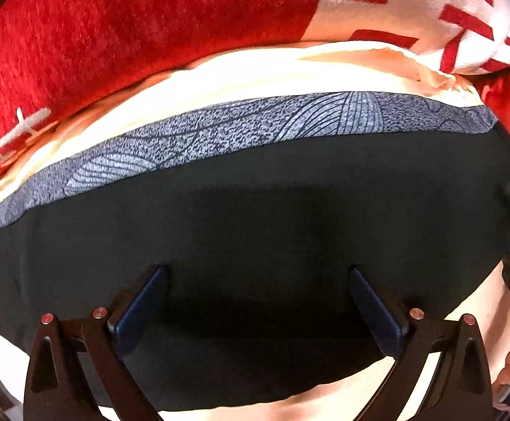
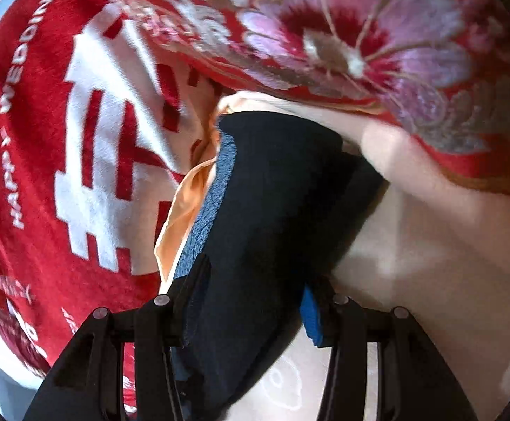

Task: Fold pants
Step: 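Lift the trouser end with the right gripper and fold it over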

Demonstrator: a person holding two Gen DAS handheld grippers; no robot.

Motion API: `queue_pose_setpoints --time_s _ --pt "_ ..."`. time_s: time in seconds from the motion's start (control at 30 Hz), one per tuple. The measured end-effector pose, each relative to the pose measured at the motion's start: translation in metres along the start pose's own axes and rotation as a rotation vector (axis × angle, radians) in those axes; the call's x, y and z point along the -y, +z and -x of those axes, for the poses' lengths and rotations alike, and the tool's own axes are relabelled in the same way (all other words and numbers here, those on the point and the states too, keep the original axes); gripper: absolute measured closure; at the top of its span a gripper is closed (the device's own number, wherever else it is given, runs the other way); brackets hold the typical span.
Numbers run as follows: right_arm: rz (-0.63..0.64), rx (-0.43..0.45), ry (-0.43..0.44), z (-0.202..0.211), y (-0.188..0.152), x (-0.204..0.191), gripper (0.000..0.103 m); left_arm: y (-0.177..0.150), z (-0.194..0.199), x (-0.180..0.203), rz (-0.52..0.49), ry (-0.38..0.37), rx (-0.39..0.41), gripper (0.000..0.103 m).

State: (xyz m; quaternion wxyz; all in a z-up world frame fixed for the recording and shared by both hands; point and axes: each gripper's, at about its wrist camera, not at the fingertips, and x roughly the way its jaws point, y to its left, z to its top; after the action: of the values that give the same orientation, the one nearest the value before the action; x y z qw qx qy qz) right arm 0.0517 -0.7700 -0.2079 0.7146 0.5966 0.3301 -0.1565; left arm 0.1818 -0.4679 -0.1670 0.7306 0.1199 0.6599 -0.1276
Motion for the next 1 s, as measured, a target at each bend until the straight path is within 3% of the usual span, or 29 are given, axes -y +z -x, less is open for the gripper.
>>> queue_pose_setpoints --time_s 0.03,0.07,0.1,0.17,0.27,0.4,0.47,0.67,0.83,1.0 --pt "-0.023 -0.020 -0.035 -0.003 0.002 0.000 0.076 0.002 0.000 0.002 0.000 0.004 -0.013 0.000" --pt "-0.031 -0.037 -0.054 -0.004 0.003 0.001 0.087 0.004 0.004 0.004 0.004 0.003 -0.022 0.008" --pt "-0.042 -0.046 -0.040 -0.004 0.004 0.001 0.087 0.006 0.009 0.004 0.008 -0.010 -0.015 0.026" --pt "-0.049 -0.062 -0.004 -0.001 0.004 -0.001 0.089 0.011 0.026 0.013 -0.014 -0.008 0.032 0.034" --pt "0.032 -0.068 0.031 0.009 0.004 -0.021 0.089 0.014 0.041 0.035 -0.086 0.047 0.153 0.034" --pt "0.148 -0.071 0.065 0.019 0.002 -0.053 0.089 0.008 0.004 0.057 -0.120 0.021 0.092 0.033" --pt "0.192 -0.079 0.072 0.021 -0.002 -0.066 0.089 0.000 0.004 0.065 -0.145 0.050 0.166 0.033" --pt "0.377 -0.088 0.042 0.019 -0.022 -0.113 0.089 0.004 0.007 0.056 -0.144 -0.037 0.146 0.031" --pt "0.526 -0.093 0.014 0.025 -0.047 -0.155 0.089 -0.002 0.026 0.011 -0.052 -0.105 0.160 0.031" --pt "0.728 -0.092 -0.050 0.026 -0.094 -0.203 0.089 -0.020 0.056 -0.056 -0.016 -0.095 0.198 0.031"
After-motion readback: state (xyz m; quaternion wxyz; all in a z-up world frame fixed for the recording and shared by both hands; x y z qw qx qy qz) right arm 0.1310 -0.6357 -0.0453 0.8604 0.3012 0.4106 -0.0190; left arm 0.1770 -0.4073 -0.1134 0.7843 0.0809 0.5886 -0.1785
